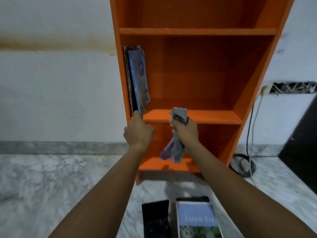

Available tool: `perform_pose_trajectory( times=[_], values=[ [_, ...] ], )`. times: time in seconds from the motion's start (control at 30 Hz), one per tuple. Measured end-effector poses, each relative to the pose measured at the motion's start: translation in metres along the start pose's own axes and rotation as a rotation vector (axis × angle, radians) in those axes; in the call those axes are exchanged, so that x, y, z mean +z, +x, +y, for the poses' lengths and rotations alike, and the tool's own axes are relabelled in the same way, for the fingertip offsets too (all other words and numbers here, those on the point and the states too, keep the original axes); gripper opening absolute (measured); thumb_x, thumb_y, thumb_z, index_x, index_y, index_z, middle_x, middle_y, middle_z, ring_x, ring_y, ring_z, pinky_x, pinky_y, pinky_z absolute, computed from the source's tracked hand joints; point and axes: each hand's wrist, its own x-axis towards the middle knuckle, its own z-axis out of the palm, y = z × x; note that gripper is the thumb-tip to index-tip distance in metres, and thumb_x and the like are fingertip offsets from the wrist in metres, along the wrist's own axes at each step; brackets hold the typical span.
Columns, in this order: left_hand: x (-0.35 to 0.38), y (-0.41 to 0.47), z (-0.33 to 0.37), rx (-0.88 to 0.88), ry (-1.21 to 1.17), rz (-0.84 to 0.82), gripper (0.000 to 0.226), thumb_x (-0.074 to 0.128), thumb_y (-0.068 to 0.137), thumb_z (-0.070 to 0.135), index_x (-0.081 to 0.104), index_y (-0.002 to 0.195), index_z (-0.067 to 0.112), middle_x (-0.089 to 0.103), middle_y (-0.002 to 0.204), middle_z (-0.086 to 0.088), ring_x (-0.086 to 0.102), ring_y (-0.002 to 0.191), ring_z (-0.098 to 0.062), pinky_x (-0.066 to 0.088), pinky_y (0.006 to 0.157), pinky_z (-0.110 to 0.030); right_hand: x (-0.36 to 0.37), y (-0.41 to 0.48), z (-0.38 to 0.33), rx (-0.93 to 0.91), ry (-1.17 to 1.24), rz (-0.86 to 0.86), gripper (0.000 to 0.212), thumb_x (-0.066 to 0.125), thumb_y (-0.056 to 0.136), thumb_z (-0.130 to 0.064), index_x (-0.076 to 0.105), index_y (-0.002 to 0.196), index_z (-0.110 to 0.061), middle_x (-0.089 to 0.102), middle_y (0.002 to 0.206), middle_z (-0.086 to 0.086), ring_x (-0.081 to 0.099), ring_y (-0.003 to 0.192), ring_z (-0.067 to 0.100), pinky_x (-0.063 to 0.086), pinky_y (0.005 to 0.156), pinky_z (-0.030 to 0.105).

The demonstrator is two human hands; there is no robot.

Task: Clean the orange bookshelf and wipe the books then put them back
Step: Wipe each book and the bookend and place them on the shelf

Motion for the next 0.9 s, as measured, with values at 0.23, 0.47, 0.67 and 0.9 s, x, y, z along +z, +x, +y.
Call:
perform_pose_trajectory(
  times=[0.23,0.47,0.67,0.9],
  values=[
    [0.057,-0.171,-0.034,-0.133,0.011,-0.587,0.032,0.065,0.083,0.023,0.054,0.112,0.016,0.065,0.099,-0.008,0.063,0.092,-0.034,0.049,0.072,-0.038,-0.096,-0.092,0.121,0.471,0.063,0.104,0.016,0.062,0.085,-0.025,0.054,0.087,-0.011,0.056,0.077,0.01,0.053,0.065,0.025,0.04,0.054,0.031],
    [0.118,-0.327,-0.133,-0.489,0.001,-1.02,0.043,0.065,0.084,0.028,0.062,0.119,0.005,0.069,0.113,-0.017,0.065,0.094,-0.033,0.054,0.078,-0.039,-0.16,-0.177,0.235,0.542,-0.566,0.024,0.053,0.061,0.095,-0.021,0.042,0.144,-0.011,0.047,0.137,0.021,0.058,0.085,0.031,0.043,0.062,0.027],
    [0.154,-0.34,-0.171,-0.676,-0.151,-0.971,0.035,0.073,0.065,0.033,0.067,0.08,0.001,0.069,0.086,-0.02,0.072,0.09,-0.038,0.06,0.071,-0.045,-0.185,-0.242,0.303,0.344,-1.026,-0.218,0.055,0.062,0.097,-0.034,0.045,0.143,-0.009,0.047,0.132,0.025,0.059,0.108,0.048,0.052,0.087,0.045],
    [0.122,-0.317,-0.12,-0.907,-0.701,-1.042,0.031,0.043,0.099,-0.012,0.047,0.123,0.006,0.057,0.122,-0.018,0.066,0.102,-0.036,0.063,0.062,-0.042,-0.185,-0.274,0.294,0.103,-0.761,-0.129,0.017,0.056,0.097,-0.032,0.055,0.103,-0.017,0.052,0.102,0.007,0.054,0.097,0.028,0.042,0.08,0.038]
  ],
)
